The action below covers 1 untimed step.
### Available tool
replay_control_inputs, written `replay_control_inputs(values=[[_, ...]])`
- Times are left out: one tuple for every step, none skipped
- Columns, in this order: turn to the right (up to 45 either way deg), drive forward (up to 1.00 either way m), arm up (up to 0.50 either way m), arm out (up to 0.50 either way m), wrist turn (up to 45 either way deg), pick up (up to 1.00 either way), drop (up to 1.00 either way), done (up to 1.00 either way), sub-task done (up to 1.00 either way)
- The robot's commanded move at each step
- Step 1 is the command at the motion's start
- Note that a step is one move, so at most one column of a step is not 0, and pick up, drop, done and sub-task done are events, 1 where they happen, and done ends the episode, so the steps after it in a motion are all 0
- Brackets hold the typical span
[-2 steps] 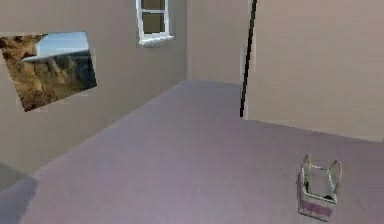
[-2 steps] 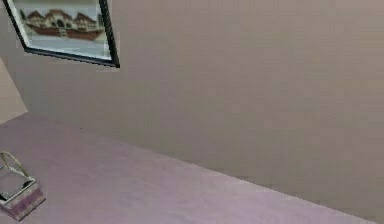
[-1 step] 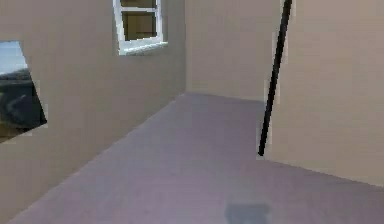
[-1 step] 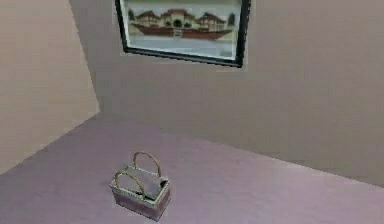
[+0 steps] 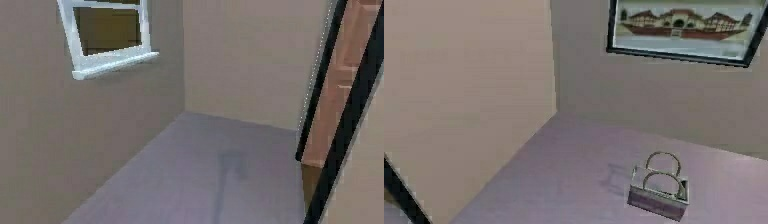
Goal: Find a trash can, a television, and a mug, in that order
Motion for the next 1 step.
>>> replay_control_inputs(values=[[0.0, 1.0, 0.0, 0.0, 0.0, 0.0, 0.0, 0.0, 0.0]])
